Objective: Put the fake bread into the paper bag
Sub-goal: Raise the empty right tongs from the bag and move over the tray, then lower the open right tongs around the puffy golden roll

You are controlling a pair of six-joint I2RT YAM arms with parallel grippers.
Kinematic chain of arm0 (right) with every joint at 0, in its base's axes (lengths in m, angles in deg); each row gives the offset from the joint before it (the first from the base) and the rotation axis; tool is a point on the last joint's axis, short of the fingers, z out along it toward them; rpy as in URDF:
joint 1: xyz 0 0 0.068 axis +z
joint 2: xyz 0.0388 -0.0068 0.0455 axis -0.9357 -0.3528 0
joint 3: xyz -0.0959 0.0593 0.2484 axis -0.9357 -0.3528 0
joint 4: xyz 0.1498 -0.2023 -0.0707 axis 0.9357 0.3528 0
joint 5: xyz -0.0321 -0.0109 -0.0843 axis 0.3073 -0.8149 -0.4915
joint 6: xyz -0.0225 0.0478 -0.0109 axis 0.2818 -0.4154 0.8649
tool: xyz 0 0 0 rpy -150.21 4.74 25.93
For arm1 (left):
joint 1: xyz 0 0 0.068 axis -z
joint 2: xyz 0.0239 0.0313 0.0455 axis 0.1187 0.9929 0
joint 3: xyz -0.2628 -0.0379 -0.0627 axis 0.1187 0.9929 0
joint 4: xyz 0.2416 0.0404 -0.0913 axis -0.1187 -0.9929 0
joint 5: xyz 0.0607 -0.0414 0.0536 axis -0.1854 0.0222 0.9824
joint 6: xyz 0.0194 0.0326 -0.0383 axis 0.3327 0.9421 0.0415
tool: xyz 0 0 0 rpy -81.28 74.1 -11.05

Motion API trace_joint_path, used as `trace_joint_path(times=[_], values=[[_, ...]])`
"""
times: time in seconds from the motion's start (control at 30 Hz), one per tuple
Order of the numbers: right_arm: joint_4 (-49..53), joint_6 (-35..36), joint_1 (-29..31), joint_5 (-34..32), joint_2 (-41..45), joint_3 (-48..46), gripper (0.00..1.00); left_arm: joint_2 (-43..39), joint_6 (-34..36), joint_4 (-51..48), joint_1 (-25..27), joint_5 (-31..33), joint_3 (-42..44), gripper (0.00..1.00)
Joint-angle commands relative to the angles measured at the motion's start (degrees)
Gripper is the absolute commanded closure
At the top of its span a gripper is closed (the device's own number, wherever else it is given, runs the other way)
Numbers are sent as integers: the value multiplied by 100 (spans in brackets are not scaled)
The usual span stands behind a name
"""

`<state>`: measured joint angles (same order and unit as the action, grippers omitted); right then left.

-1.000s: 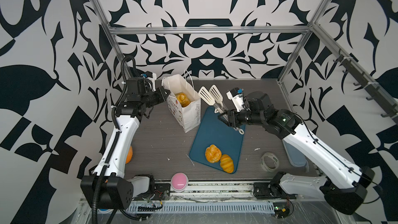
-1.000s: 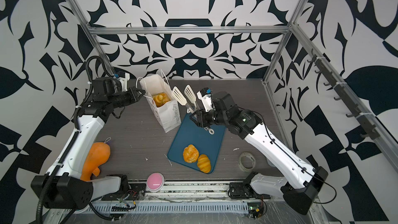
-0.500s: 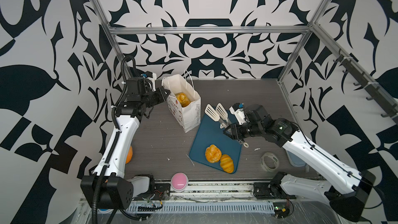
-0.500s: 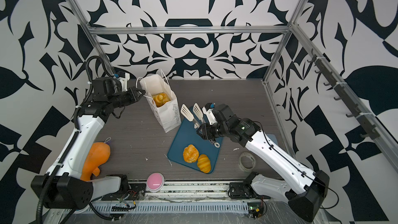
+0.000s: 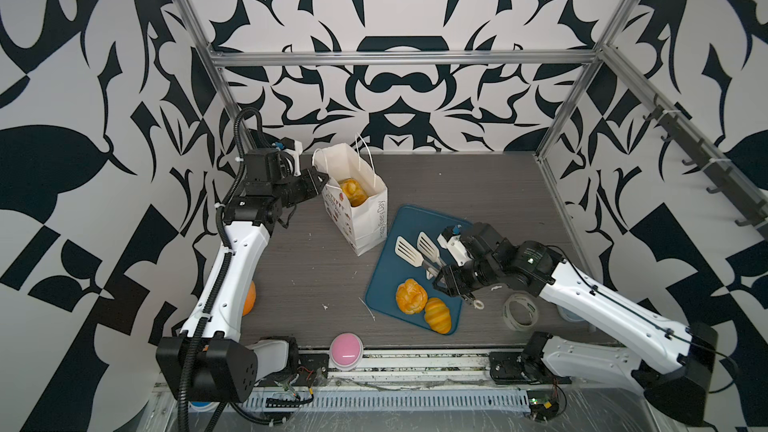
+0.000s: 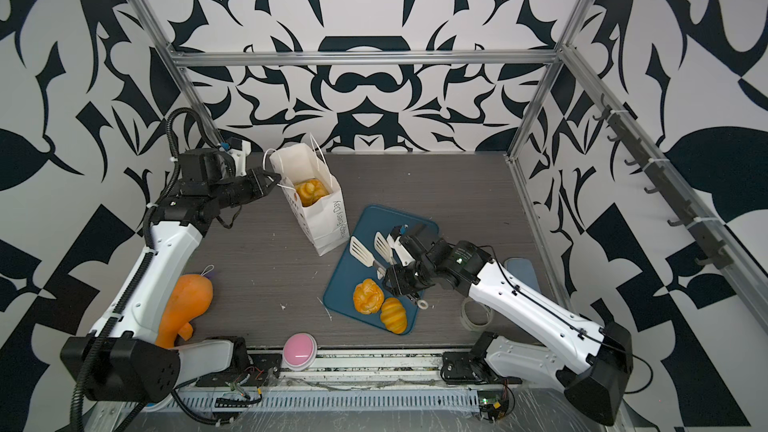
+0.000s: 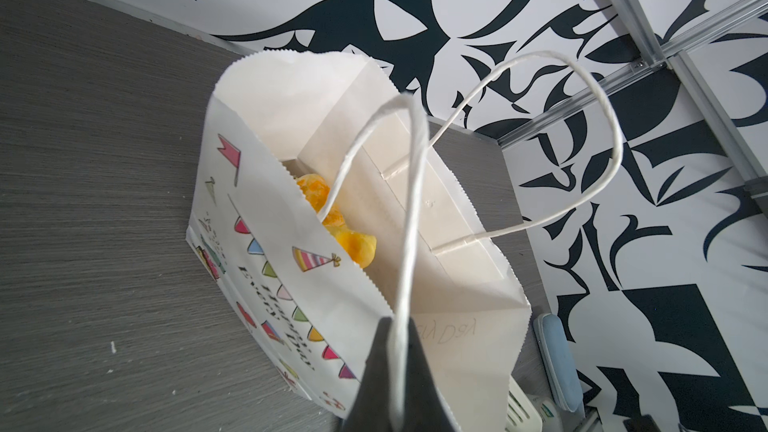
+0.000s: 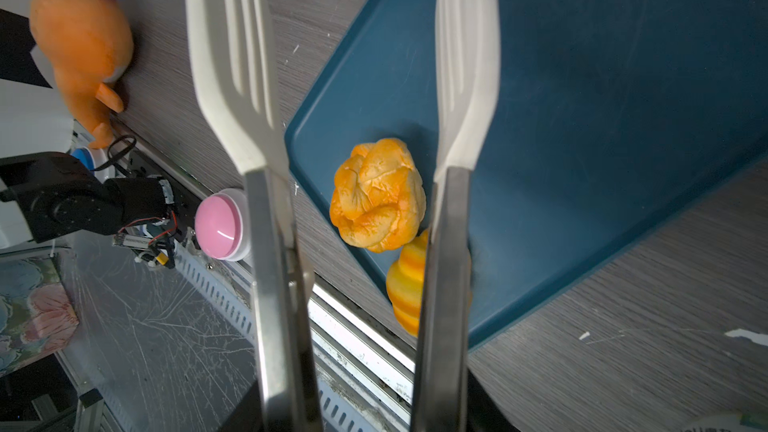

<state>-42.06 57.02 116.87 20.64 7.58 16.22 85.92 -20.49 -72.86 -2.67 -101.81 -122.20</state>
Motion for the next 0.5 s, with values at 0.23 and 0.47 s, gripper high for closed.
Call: trace_joint_path(times=[0.23,0.47], values=[[341,-77,523,-560,-228,134,47,39,-48,53,-10,-114,91,100],[542,-72,651,-573,-326,77,47,37,-61,49,-10,-121,92,100]])
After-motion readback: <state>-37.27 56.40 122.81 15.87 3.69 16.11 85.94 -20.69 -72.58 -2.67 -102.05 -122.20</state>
